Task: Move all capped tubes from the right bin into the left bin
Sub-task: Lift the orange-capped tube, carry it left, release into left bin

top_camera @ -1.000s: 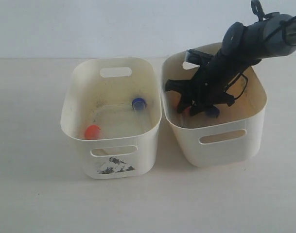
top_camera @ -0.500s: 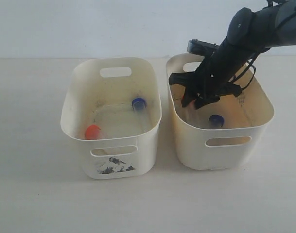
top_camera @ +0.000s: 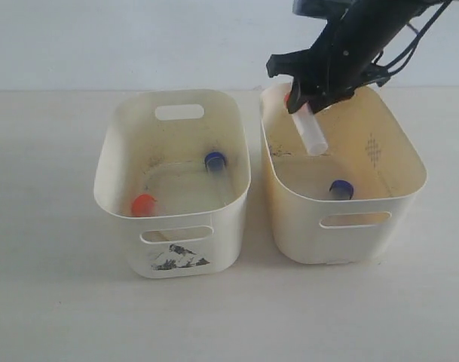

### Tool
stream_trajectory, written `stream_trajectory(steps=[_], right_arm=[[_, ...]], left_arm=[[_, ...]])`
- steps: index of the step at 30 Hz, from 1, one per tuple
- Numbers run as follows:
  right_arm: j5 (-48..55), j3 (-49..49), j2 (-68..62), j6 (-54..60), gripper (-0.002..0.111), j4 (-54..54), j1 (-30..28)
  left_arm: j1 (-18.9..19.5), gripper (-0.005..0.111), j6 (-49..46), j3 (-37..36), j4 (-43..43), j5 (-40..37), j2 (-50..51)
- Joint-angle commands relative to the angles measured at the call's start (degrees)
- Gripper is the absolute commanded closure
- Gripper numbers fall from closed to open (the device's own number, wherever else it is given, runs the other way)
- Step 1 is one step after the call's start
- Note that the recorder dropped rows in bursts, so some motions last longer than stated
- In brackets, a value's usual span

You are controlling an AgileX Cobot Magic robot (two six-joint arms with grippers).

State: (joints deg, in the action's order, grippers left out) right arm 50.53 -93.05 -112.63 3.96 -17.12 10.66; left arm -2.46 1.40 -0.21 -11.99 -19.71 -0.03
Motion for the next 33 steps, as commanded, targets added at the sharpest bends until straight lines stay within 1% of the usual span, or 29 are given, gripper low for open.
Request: stream_trajectory(steps=[1,5,7,10,12,15,19,21,22,24,25,28,29,30,31,32,33], right_arm=[[8.03,-3.89,2.91,0.64,0.109,5.14,-0.42],[10.59,-5.19,6.13,1.12,0.109,1.84,-0.31],[10.73,-5.19,7.69,2.21,0.109,-3.68,-0.19],[11.65,-5.19,9.68,7.05,0.109,-13.05,0.81],[12.01,-5.19,10.52,9.76,0.109,-17.06,2.71],[11.41,-5.19,10.75,11.17,0.109,-17.89,6.59],[7.16,-5.19,9.49,13.79,0.108,-16.28,11.71],[4.31,-5.19,8.71,14.16,0.105,-14.90,13.60],[2.64,-5.19,7.91,14.59,0.101,-13.71,14.52],[1.27,-5.19,6.58,14.70,0.088,-12.38,15.55],[0.75,-5.19,5.75,14.70,0.076,-12.12,15.78],[0.53,-5.19,4.03,14.05,0.043,-11.97,15.78],[0.53,-5.19,3.94,13.17,0.042,-11.63,15.78],[0.53,-5.19,3.94,10.76,0.049,-10.82,15.78],[0.53,-5.31,4.18,8.22,0.064,-10.57,15.78],[0.83,-5.52,4.29,7.16,0.083,-10.28,15.78],[1.29,-6.06,4.71,7.15,0.106,-9.52,15.62]], left_arm=[[-0.08,0.102,0.58,0.21,0.21,0.29,0.03],[-0.08,0.102,0.58,0.21,0.21,0.29,0.03],[-0.08,0.102,0.58,0.21,0.21,0.29,0.03],[-0.08,0.102,0.58,0.21,0.21,0.29,0.03],[-0.08,0.102,0.58,0.21,0.21,0.29,0.03],[-0.08,0.102,0.58,0.21,0.21,0.29,0.03],[-0.08,0.102,0.58,0.21,0.21,0.29,0.03],[-0.08,0.102,0.58,0.21,0.21,0.29,0.03],[-0.08,0.102,0.58,0.21,0.21,0.29,0.03],[-0.08,0.102,0.58,0.21,0.21,0.29,0.03],[-0.08,0.102,0.58,0.21,0.21,0.29,0.03],[-0.08,0.102,0.58,0.21,0.21,0.29,0.03],[-0.08,0.102,0.58,0.21,0.21,0.29,0.03],[-0.08,0.102,0.58,0.21,0.21,0.29,0.03],[-0.08,0.102,0.58,0.21,0.21,0.29,0.03],[-0.08,0.102,0.58,0.21,0.21,0.29,0.03],[-0.08,0.102,0.58,0.21,0.21,0.29,0.03]])
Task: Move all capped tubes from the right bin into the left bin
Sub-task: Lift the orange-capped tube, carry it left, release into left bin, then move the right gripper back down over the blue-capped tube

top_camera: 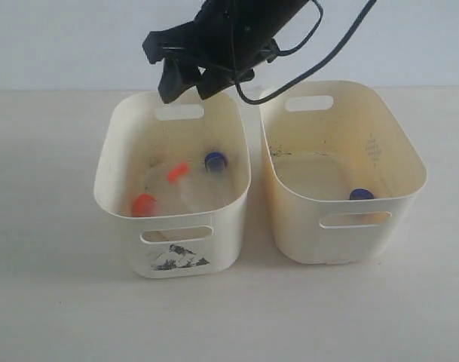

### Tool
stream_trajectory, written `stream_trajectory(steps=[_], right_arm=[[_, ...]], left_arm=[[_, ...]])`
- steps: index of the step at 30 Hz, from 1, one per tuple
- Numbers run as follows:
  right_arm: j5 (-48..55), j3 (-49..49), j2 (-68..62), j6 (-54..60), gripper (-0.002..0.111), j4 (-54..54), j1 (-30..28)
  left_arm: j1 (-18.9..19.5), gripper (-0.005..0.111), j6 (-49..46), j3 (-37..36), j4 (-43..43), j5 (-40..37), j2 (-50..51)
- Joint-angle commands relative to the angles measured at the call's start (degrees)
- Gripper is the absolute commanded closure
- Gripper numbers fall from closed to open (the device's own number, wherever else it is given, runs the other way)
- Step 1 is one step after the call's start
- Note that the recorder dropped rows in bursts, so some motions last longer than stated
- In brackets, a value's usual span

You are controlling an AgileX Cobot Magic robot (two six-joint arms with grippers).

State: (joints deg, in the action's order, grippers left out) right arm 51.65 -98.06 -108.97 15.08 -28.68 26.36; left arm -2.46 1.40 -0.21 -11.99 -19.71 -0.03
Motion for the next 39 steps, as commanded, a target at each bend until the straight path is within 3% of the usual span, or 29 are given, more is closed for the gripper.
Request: stream_trajectory(steps=[1,4,10,13,25,39], right_arm=[[0.43,-1.63,1.53,-4.51,0.106,3.64,-0.08],[2.64,-3.60,3.37,-7.83,0.107,10.94,-0.08],[18.12,-7.72,5.36,-30.24,0.109,31.81,-0.08],[18.31,-7.69,5.89,-36.06,0.109,38.72,-0.08],[18.31,-6.17,6.27,-38.47,0.109,41.49,-0.08],[18.31,11.48,7.24,-42.60,0.109,40.97,-5.39]], left_arm=[[-0.08,0.102,0.58,0.21,0.21,0.29,0.03],[-0.08,0.102,0.58,0.21,0.21,0.29,0.03],[-0.08,0.102,0.58,0.21,0.21,0.29,0.03],[-0.08,0.102,0.58,0.21,0.21,0.17,0.03],[-0.08,0.102,0.58,0.21,0.21,0.17,0.03],[-0.08,0.102,0.58,0.21,0.21,0.28,0.03]])
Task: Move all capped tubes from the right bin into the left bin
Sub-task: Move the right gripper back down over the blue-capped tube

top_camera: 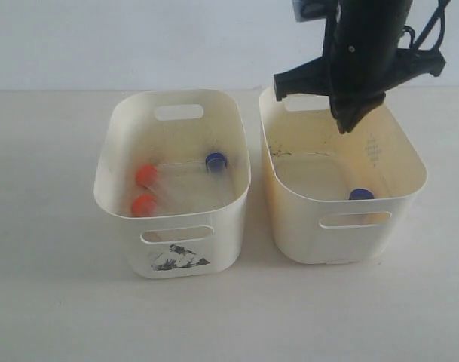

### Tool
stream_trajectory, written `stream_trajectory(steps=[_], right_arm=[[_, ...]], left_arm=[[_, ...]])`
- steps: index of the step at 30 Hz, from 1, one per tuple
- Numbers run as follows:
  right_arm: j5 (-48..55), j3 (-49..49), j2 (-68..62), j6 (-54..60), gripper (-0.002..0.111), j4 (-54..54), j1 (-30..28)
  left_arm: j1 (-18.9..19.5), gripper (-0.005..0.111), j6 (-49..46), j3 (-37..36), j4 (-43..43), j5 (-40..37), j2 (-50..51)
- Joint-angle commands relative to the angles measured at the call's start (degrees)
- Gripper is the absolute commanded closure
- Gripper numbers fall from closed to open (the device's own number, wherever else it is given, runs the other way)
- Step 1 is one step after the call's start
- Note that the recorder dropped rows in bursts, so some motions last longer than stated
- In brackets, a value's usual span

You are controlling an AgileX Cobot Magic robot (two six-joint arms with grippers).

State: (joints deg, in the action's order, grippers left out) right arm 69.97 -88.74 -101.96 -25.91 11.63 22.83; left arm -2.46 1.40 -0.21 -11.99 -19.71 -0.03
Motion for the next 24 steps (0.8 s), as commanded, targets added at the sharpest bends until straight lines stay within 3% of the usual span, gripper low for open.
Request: stream_trajectory(steps=[1,24], right_arm=[[-0.01,2.48,0.07,-2.10,0.109,0.90,-1.86],[-0.01,2.96,-10.67,-3.01,0.109,0.03,-1.75]], left_arm=[[-0.08,0.102,0.58,0.21,0.21,0.28,0.03],[-0.08,0.102,0.58,0.21,0.21,0.28,0.03]])
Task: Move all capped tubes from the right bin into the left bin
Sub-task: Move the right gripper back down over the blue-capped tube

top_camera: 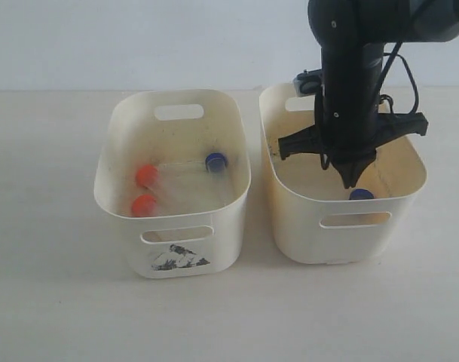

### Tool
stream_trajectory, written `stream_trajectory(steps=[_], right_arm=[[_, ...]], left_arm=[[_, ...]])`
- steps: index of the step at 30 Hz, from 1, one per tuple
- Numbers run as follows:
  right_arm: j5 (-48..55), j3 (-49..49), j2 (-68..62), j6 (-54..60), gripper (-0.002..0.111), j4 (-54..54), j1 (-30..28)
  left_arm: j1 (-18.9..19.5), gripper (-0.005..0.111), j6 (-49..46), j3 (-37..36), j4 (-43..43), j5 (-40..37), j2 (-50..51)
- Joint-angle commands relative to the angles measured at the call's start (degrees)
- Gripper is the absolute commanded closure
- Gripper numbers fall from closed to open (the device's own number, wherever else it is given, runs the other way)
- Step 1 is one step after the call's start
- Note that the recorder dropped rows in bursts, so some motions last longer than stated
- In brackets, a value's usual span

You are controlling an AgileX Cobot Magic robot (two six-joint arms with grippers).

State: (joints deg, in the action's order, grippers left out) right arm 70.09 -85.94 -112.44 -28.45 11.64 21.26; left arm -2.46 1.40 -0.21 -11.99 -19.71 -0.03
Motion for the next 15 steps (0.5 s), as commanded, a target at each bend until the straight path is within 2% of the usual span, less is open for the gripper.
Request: stream_trajectory(steps=[1,15], right_arm=[[-0.12,0.16,-0.18,-1.24,0.109,-0.24,-0.18],[-0.12,0.52,-2.75,-2.53,0.109,-3.77,0.05]], left_arm=[[-0.08,0.102,0.58,0.21,0.21,0.28,0.03],[-0.08,0.102,0.58,0.21,0.21,0.28,0.03]])
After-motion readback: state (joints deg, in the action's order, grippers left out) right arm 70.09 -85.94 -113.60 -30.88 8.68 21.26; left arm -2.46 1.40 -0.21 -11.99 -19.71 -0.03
